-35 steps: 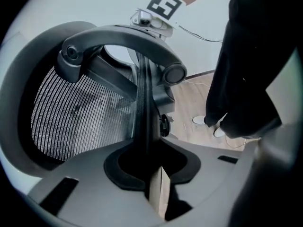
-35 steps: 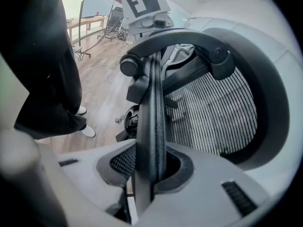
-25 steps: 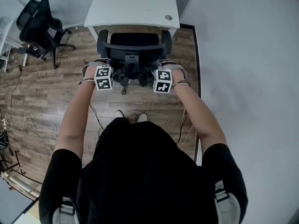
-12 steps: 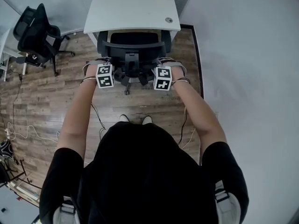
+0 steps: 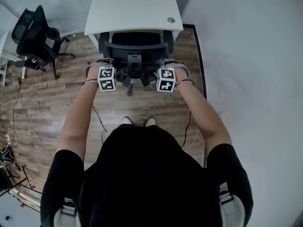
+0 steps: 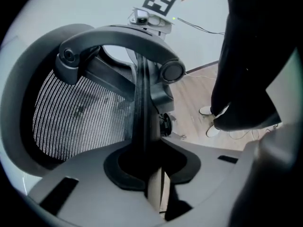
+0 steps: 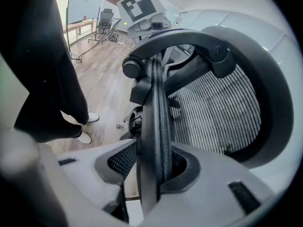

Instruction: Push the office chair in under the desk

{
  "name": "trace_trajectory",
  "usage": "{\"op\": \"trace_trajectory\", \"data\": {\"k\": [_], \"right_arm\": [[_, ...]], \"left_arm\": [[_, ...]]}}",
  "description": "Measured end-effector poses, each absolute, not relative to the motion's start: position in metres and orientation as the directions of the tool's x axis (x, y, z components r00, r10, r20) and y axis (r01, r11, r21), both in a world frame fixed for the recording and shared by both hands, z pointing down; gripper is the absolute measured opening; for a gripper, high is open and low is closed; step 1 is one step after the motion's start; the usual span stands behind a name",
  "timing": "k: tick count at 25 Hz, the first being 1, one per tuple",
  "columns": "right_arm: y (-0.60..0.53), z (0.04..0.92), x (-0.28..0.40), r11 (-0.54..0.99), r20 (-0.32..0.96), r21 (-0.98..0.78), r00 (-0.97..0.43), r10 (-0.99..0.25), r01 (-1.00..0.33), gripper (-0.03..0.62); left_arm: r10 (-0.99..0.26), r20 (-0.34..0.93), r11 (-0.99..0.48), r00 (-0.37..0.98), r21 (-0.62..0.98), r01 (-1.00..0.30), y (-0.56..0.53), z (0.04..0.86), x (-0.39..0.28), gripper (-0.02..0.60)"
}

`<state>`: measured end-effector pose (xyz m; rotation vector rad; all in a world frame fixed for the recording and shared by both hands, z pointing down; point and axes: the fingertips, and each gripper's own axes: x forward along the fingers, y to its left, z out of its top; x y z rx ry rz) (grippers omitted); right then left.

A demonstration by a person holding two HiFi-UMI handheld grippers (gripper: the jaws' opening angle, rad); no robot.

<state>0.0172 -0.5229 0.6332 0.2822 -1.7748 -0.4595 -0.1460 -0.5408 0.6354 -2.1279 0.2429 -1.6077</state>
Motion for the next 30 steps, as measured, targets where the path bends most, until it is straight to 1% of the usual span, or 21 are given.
{"op": "trace_trajectory", "data": {"k": [4,6,11,13,14,17,19,20,23,26,30], "right_arm": [[-0.515,0.634,0.016,0.922,0.903,0.382,-0.237,-0.358,0.064,0.204],[-0.514,0.63,0.019,0.931,0.916,0.358,-0.218,-0.336,0.07,0.233],[-0.511,0.59,0.027,0.946,0.931,0.318,-0.206,-0.3,0.06,0.235],[-0.508,0.583,0.03,0.944,0.929,0.325,-0.206,-0.307,0.06,0.235],[-0.505,0.581,0.03,0.943,0.928,0.328,-0.208,-0.31,0.056,0.235],[-0.492,0.577,0.03,0.94,0.914,0.34,-0.241,-0.327,0.014,0.235],[-0.485,0.57,0.026,0.93,0.886,0.366,-0.291,-0.362,-0.042,0.235],[-0.481,0.563,0.023,0.921,0.862,0.381,-0.328,-0.386,-0.081,0.235],[-0.472,0.53,0.012,0.886,0.758,0.394,-0.458,-0.464,-0.245,0.233],[-0.455,0.495,0.001,0.851,0.623,0.341,-0.582,-0.523,-0.4,0.233],[-0.428,0.456,-0.017,0.822,0.415,0.214,-0.713,-0.565,-0.527,0.232]], "left_arm": [[-0.407,0.86,-0.873,0.307,-0.465,0.145,-0.541,0.635,-0.147,0.075],[-0.381,0.875,-0.885,0.3,-0.439,0.157,-0.538,0.638,-0.147,0.109],[-0.287,0.929,-0.918,0.232,-0.336,0.21,-0.523,0.642,-0.153,0.214],[-0.288,0.931,-0.917,0.223,-0.336,0.216,-0.524,0.638,-0.155,0.244],[-0.299,0.926,-0.914,0.231,-0.348,0.21,-0.525,0.634,-0.156,0.27],[-0.344,0.896,-0.902,0.28,-0.398,0.165,-0.528,0.612,-0.159,0.27],[-0.383,0.859,-0.893,0.339,-0.438,0.101,-0.524,0.594,-0.159,0.27],[-0.4,0.833,-0.892,0.381,-0.45,0.047,-0.519,0.583,-0.158,0.27],[-0.465,0.711,-0.876,0.528,-0.456,-0.157,-0.499,0.546,-0.152,0.269],[-0.515,0.564,-0.855,0.646,-0.396,-0.335,-0.47,0.513,-0.144,0.267],[-0.566,0.392,-0.825,0.726,-0.259,-0.503,-0.434,0.479,-0.131,0.247]]}}
